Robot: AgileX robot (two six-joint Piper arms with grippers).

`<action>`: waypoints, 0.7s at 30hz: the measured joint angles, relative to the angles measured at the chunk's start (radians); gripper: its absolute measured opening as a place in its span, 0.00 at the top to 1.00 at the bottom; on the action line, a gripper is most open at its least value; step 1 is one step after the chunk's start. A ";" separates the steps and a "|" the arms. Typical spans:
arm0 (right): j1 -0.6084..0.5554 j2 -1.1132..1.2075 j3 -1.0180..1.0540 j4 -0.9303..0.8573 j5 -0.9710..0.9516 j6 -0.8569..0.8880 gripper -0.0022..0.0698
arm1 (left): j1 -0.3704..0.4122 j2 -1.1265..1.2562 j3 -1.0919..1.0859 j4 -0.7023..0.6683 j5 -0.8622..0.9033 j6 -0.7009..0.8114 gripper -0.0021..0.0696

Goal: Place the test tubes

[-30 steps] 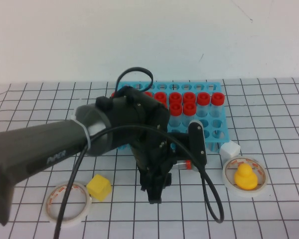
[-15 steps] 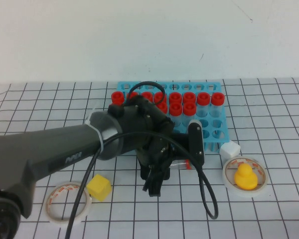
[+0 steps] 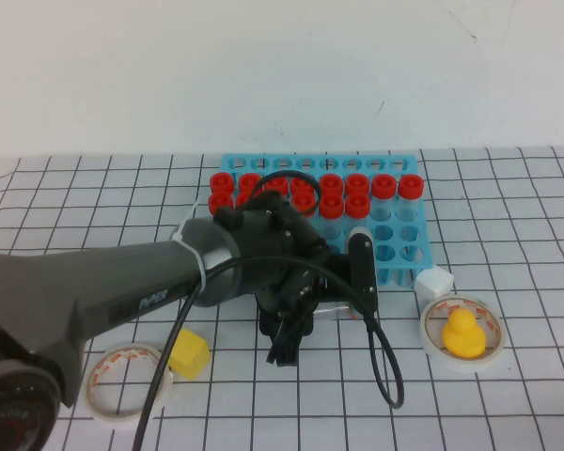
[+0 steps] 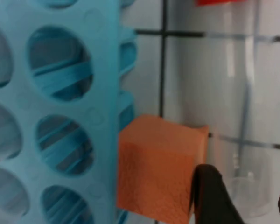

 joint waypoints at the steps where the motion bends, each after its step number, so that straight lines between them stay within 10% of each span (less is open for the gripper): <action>1: 0.000 0.000 0.000 0.000 0.000 0.000 0.97 | 0.000 0.001 0.000 0.016 -0.003 -0.018 0.57; 21: 0.000 0.000 0.000 0.004 0.000 0.000 0.97 | 0.000 0.034 0.000 0.019 -0.008 -0.082 0.60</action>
